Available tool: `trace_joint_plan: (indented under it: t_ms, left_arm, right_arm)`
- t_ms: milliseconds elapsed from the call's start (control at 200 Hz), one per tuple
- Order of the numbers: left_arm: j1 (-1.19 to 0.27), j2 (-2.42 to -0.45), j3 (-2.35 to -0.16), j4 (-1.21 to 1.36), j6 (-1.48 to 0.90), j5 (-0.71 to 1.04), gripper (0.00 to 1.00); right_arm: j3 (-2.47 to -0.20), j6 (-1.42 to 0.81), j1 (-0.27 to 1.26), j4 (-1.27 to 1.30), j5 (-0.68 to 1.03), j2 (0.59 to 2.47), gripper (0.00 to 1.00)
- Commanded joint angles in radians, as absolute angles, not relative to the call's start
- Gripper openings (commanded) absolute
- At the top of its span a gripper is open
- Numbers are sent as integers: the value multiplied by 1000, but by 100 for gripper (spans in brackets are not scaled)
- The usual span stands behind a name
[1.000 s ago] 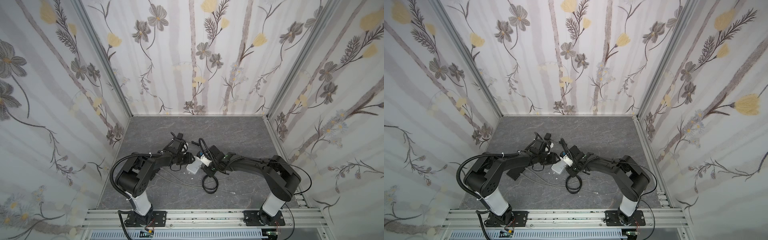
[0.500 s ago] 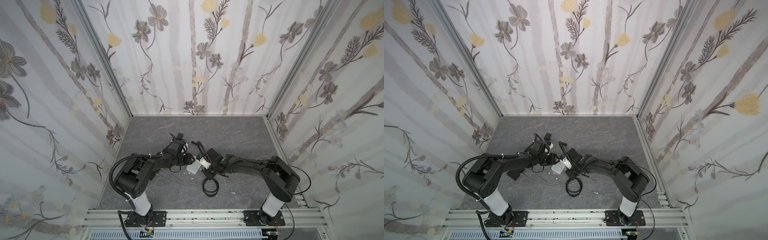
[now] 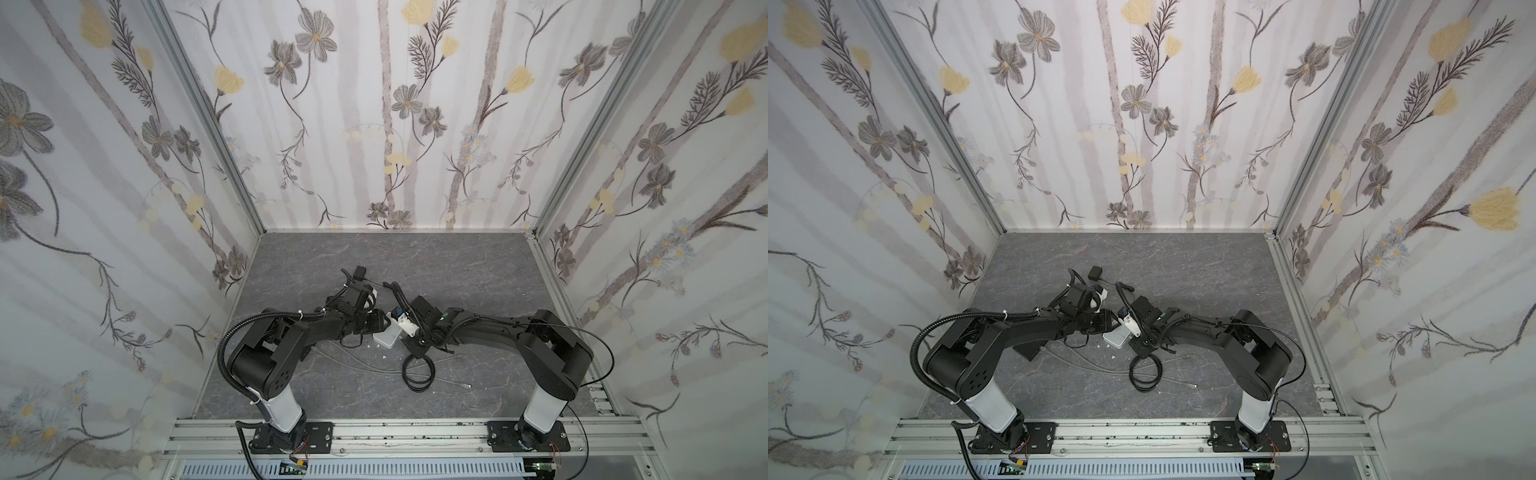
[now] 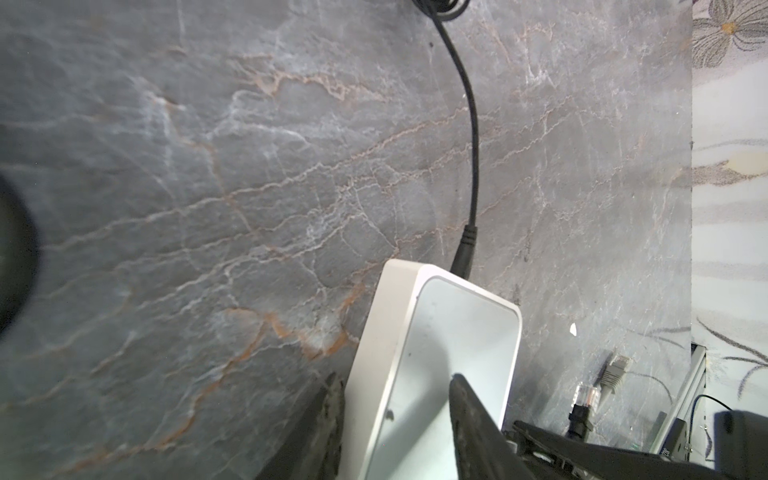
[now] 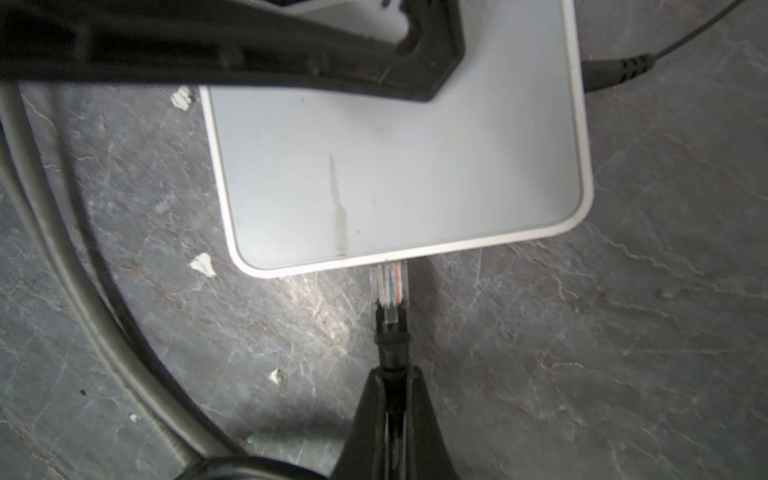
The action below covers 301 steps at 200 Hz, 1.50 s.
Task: Insert the plug into the switch port
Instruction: 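Hold the white router with the left gripper while the right aligns the plug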
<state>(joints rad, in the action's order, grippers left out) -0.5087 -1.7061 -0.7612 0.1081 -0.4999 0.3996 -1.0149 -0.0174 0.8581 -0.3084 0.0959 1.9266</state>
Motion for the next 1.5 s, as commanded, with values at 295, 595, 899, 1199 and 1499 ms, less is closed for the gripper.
trace_joint_plan:
  t_ms: [295,595,899,1199,1499]
  left_arm:
    - [-526,-1713,-756,-13,-508,393,43]
    - [-526,-1711,-766,-29,-503,388,43]
    - [-528,-1711,-770,-33,-503,387,43]
    - [-528,-1712,-772,-43,-497,392,43]
    - [-527,-1714,-787,-62,-487,391,43]
  right_arm:
    - [-1034,-17,857,-273,57,1940,0]
    - [-1042,22,866,-312,93,1940,0]
    - [-1040,23,888,-305,109,1940,0]
    - [-1049,3,869,-293,50,1939,0]
    - [-1067,23,865,-313,54,1944,0]
